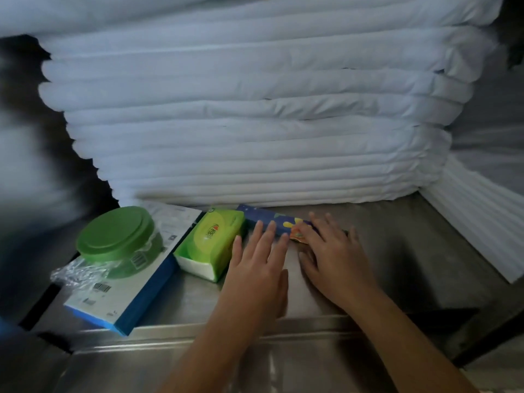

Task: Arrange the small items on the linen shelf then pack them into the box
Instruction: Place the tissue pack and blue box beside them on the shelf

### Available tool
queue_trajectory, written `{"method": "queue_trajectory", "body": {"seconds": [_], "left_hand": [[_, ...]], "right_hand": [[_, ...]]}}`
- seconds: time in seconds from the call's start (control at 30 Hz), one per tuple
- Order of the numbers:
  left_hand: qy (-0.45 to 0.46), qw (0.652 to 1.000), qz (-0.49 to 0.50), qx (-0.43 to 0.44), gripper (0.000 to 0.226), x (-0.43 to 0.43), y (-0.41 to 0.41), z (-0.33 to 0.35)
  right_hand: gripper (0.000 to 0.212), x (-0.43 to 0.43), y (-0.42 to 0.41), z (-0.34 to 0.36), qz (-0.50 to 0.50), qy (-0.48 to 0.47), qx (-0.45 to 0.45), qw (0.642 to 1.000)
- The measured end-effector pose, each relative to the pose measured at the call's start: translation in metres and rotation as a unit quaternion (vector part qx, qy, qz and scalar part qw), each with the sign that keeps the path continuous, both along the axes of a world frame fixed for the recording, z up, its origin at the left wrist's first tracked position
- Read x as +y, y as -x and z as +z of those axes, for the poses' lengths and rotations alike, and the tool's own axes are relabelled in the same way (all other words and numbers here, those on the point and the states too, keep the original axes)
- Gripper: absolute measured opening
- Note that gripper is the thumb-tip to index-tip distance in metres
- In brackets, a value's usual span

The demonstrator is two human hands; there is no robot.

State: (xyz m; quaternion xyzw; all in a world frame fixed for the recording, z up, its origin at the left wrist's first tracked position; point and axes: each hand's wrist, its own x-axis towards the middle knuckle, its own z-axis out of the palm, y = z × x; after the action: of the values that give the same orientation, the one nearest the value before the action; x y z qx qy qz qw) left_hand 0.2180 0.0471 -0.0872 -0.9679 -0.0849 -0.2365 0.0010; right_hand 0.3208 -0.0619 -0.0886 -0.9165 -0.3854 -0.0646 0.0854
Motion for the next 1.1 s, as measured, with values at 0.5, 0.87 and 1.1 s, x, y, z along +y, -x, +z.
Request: {"method": "queue_trajectory", "body": {"seconds": [0.5, 0.87, 1.1], "left_hand": [[0.026, 0.999, -0.005, -0.02, 0.058, 0.006, 0.021, -0.002], [0.036, 0.999, 0.017, -0.023, 0.048, 0.024, 0.05, -0.001], [0.049, 0.998, 0.036, -0.029, 0.043, 0.041, 0.054, 0.001]], "right_hand": [[0.051, 0.01, 0.041, -0.003, -0.004, -0.035, 0.016, 0.999], [0.051, 0.026, 0.091, -0.004, 0.022, -0.101, -0.002, 0.995], [0.044, 0.034, 0.094, -0.007, 0.094, -0.131, -0.02, 0.987]]}}
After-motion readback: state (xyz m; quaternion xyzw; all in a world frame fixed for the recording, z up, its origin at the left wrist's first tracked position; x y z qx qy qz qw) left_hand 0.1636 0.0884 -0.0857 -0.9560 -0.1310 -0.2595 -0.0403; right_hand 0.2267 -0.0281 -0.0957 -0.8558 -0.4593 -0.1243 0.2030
